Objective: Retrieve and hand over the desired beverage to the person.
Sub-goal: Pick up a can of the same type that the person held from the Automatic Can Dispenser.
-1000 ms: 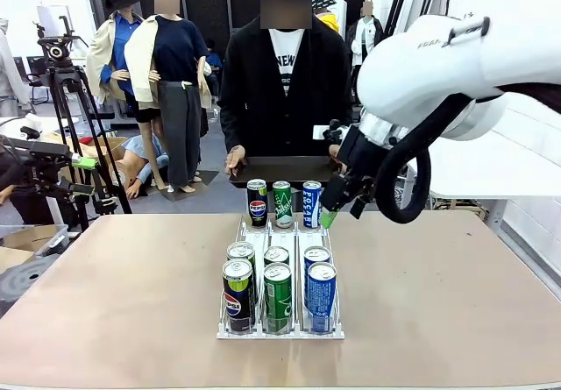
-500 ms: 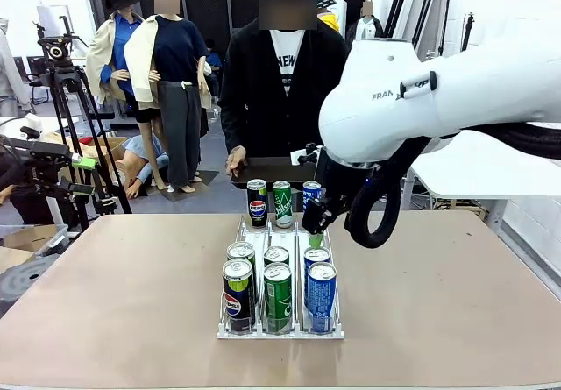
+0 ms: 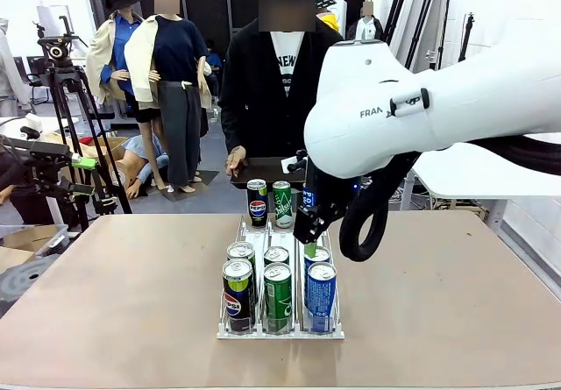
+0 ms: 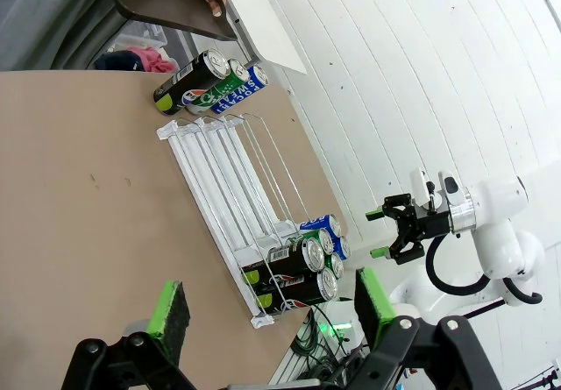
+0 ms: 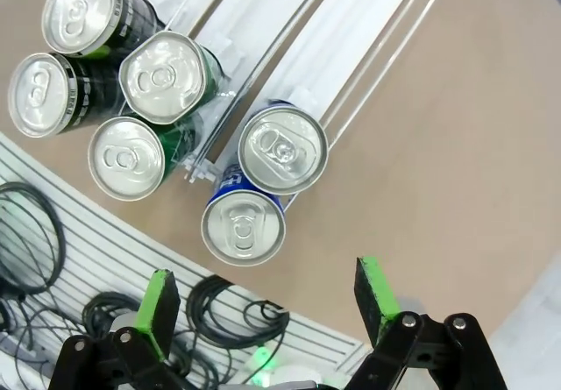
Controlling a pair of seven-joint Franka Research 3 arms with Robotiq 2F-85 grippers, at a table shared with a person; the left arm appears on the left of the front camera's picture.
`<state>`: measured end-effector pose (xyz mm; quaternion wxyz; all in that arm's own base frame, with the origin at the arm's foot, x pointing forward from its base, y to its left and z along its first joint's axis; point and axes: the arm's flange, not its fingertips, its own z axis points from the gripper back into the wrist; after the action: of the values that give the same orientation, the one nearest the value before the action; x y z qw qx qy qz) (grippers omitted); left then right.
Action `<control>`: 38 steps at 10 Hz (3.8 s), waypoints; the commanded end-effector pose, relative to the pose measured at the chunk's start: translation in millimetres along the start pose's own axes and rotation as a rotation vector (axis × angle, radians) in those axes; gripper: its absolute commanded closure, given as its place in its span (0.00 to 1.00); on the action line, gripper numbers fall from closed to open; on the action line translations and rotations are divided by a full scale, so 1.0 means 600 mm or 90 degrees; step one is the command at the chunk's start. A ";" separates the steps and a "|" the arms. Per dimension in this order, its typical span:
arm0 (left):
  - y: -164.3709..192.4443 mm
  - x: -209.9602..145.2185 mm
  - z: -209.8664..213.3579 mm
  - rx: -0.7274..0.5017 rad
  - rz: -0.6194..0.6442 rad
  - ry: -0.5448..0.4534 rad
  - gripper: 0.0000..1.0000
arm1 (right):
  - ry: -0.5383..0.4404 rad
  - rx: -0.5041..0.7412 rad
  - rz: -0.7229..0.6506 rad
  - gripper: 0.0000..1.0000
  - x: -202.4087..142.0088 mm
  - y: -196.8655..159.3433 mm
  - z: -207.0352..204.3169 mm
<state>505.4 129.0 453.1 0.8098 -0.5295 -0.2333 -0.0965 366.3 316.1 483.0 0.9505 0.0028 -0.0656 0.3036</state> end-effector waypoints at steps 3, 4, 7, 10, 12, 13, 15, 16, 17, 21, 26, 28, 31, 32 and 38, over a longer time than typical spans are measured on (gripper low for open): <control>0.000 -0.001 0.003 0.001 -0.001 0.001 0.00 | 0.031 -0.027 -0.041 0.00 0.005 0.017 -0.017; 0.000 -0.001 0.003 0.001 -0.001 0.001 0.00 | 0.033 -0.018 -0.049 0.00 0.009 0.016 -0.019; 0.000 -0.001 0.003 0.001 -0.001 0.001 0.00 | 0.046 0.022 -0.060 0.00 0.017 0.008 -0.042; 0.000 -0.001 0.003 0.001 -0.001 0.001 0.00 | 0.063 0.035 -0.062 0.00 0.022 0.010 -0.067; 0.000 -0.001 0.003 0.001 -0.001 0.001 0.00 | 0.066 0.037 -0.059 0.00 0.021 0.012 -0.078; 0.000 -0.001 0.003 0.001 -0.001 0.001 0.00 | 0.069 0.041 -0.062 0.00 0.024 0.009 -0.086; 0.000 -0.001 0.003 0.001 -0.001 0.001 0.00 | 0.077 0.038 -0.064 0.00 0.026 0.007 -0.099; 0.000 -0.001 0.003 0.001 -0.001 0.001 0.00 | 0.081 0.038 -0.065 0.00 0.026 0.008 -0.104; 0.000 -0.001 0.003 0.001 -0.001 0.001 0.00 | 0.085 0.038 -0.064 0.00 0.026 0.009 -0.109; 0.000 -0.001 0.003 0.001 -0.001 0.001 0.00 | 0.091 0.045 -0.060 0.00 0.029 0.008 -0.120; 0.000 -0.001 0.003 0.001 -0.001 0.001 0.00 | 0.096 0.056 -0.049 0.21 0.031 0.006 -0.128; 0.000 -0.001 0.003 0.001 -0.001 0.001 0.00 | 0.102 0.059 -0.048 0.46 0.031 0.007 -0.132; 0.000 -0.001 0.003 0.001 -0.001 0.001 0.00 | 0.105 0.065 -0.046 0.87 0.032 0.008 -0.133; 0.000 -0.001 0.003 0.001 -0.001 0.001 0.00 | 0.103 0.067 -0.049 1.00 0.031 0.008 -0.134; 0.000 -0.001 0.003 0.001 -0.001 0.001 0.00 | 0.107 0.041 -0.050 1.00 0.026 0.005 -0.130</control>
<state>505.4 129.0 453.0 0.8098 -0.5295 -0.2333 -0.0964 387.4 330.3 407.5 0.9635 0.0112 0.0248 0.2664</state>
